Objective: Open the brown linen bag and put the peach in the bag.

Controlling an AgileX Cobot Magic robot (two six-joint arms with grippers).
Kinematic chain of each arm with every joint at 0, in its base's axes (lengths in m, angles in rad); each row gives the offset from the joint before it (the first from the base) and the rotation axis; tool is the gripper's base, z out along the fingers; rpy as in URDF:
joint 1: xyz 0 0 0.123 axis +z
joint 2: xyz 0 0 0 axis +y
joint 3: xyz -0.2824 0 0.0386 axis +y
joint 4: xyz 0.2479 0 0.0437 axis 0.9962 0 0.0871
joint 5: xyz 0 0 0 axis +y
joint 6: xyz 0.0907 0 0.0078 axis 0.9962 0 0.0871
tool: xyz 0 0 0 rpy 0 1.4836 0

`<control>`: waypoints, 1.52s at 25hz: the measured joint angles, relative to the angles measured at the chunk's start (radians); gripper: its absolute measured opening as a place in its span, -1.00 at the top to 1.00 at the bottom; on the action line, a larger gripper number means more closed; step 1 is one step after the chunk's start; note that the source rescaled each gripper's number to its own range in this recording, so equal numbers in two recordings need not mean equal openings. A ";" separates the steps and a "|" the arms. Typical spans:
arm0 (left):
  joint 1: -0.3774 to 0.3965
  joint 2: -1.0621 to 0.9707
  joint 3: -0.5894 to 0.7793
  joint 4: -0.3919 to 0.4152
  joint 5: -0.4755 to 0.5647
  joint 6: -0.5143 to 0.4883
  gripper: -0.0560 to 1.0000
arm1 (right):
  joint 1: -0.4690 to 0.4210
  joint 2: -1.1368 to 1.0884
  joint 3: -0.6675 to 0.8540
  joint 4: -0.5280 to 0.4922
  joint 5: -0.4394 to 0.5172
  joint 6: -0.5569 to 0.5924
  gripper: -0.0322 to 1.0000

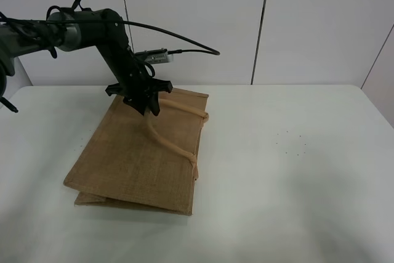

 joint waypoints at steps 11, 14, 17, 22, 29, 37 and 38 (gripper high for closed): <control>0.001 -0.048 -0.163 0.189 0.150 -0.042 -0.80 | 0.000 0.000 0.000 0.000 0.000 0.000 -1.00; 0.027 -0.052 -0.177 0.248 0.166 -0.088 -0.80 | 0.000 0.000 0.000 0.000 0.000 0.000 -1.00; 0.078 -0.052 -0.177 0.258 0.166 -0.096 -0.80 | 0.000 0.000 0.000 0.000 0.000 0.000 -1.00; 0.193 -0.052 -0.178 0.260 0.167 -0.083 -0.80 | 0.000 0.000 0.000 0.000 0.000 0.000 -1.00; 0.282 -0.072 -0.157 0.259 0.169 -0.060 -0.80 | 0.000 0.000 0.000 0.000 0.000 0.000 -1.00; 0.281 -0.217 -0.017 0.243 0.170 -0.043 -0.80 | 0.000 0.000 0.000 0.000 0.000 0.000 -1.00; 0.281 -0.251 0.024 0.236 0.170 -0.043 -0.80 | 0.000 0.000 0.000 0.000 0.000 0.000 -1.00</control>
